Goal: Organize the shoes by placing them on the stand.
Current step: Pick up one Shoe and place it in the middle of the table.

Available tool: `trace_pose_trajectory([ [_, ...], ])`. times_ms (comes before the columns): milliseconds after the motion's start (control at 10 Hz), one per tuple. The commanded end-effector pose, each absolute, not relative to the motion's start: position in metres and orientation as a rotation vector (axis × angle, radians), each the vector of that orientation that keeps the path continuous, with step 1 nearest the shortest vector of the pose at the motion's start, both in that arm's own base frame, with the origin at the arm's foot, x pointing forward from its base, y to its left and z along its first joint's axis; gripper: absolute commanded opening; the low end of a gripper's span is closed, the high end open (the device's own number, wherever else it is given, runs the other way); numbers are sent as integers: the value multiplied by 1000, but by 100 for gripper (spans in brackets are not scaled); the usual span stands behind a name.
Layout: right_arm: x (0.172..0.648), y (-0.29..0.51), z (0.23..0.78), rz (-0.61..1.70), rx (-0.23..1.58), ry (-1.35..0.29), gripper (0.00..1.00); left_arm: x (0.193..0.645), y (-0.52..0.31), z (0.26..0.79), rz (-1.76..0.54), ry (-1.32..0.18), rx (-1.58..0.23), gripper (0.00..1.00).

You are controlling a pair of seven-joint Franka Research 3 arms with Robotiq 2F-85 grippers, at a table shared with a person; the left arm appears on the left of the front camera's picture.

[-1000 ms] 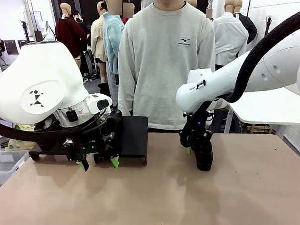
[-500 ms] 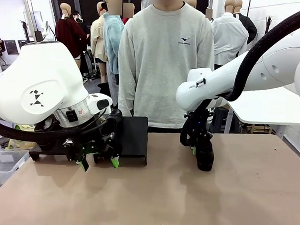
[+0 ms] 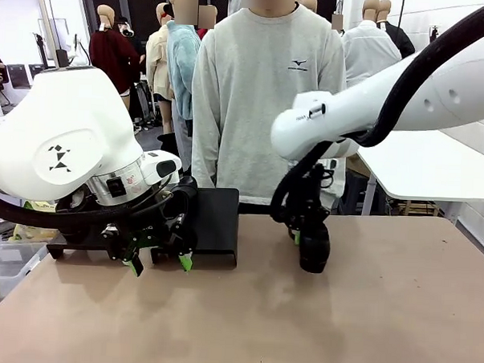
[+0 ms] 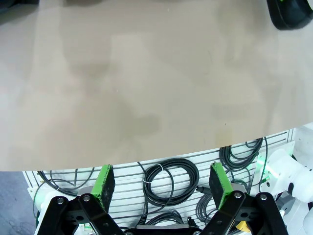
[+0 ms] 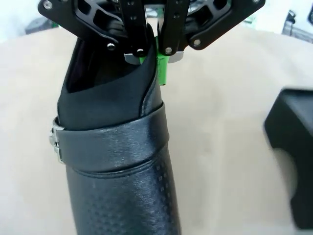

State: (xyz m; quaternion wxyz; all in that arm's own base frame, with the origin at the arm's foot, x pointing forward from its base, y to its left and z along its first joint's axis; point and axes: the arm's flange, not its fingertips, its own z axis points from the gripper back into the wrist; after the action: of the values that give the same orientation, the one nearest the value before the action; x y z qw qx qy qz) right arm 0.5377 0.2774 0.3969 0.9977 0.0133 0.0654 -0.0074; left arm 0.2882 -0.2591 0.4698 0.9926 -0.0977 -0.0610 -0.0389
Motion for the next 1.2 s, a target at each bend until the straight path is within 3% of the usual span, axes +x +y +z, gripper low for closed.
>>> trace_pose_trajectory([
  [0,472,309,414,-16,-38,118,0,288,-258,470,-73,-115,-204,100],
  [300,390,349,390,33,-101,177,0,288,-258,470,-73,-115,-204,100],
  [500,363,357,381,48,-126,192,0,288,-258,470,-73,-115,-204,100],
  [1000,357,349,362,89,-18,283,0,288,-258,470,-73,-115,-204,100],
  [1100,359,346,361,98,8,288,11,288,-258,470,-73,-115,-204,100],
])
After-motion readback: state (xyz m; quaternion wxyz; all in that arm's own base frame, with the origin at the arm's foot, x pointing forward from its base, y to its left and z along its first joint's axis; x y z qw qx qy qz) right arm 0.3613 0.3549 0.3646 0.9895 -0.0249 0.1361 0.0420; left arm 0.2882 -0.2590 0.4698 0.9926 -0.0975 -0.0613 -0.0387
